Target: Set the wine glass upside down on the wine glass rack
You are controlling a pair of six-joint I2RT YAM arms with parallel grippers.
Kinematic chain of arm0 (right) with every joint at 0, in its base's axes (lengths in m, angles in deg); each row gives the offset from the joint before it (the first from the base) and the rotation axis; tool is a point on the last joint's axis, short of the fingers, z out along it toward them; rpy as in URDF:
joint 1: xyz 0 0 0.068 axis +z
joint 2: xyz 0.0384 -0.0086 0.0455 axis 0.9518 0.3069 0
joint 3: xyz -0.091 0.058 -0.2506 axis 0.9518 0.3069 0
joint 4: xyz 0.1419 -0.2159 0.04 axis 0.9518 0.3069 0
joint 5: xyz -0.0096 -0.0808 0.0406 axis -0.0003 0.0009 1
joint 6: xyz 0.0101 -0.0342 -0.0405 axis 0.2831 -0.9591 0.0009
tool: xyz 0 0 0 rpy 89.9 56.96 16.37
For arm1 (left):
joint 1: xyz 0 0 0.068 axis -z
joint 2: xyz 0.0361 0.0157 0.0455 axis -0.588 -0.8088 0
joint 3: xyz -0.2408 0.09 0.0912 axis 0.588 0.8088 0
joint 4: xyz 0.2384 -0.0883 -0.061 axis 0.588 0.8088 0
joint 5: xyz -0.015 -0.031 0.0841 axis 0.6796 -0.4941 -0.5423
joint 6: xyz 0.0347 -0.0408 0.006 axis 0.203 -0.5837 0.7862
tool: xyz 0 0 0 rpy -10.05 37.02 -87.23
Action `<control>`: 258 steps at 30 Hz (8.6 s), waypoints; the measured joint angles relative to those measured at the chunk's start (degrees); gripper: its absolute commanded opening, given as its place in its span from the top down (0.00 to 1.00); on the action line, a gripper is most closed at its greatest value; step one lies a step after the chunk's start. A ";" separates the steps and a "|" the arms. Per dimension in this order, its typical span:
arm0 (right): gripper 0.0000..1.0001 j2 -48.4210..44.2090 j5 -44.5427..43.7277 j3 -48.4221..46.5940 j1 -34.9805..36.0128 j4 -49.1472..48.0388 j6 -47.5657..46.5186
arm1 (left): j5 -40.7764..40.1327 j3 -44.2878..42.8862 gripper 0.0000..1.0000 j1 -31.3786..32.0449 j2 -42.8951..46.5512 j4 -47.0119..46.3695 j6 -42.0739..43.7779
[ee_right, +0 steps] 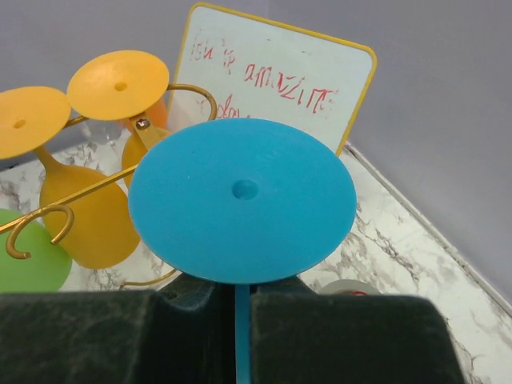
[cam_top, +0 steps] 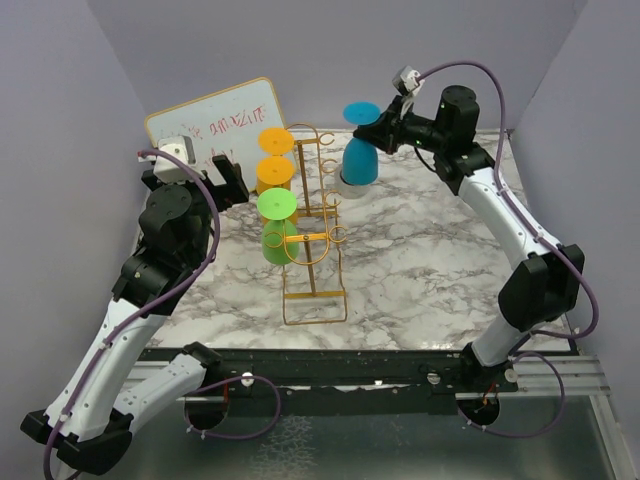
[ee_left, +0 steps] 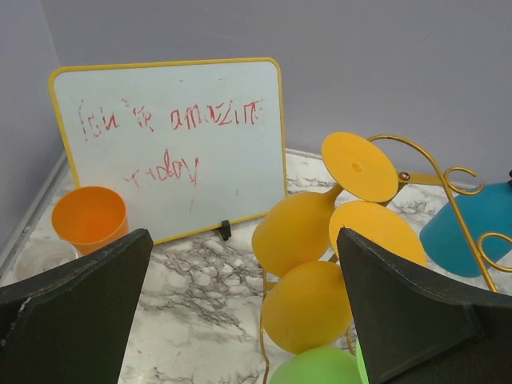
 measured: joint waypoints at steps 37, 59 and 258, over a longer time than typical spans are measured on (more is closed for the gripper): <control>0.99 7.76 6.40 -6.19 5.60 8.37 -8.55 | 2.19 4.09 0.01 0.00 0.20 -2.75 -1.49; 0.44 6.54 3.34 -3.30 6.58 8.13 -8.70 | 2.16 0.70 0.01 0.00 -2.32 -2.43 2.08; 0.68 -34.38 -40.76 34.14 6.62 -30.56 76.15 | 45.00 2.01 1.00 16.02 -26.56 -67.56 -23.87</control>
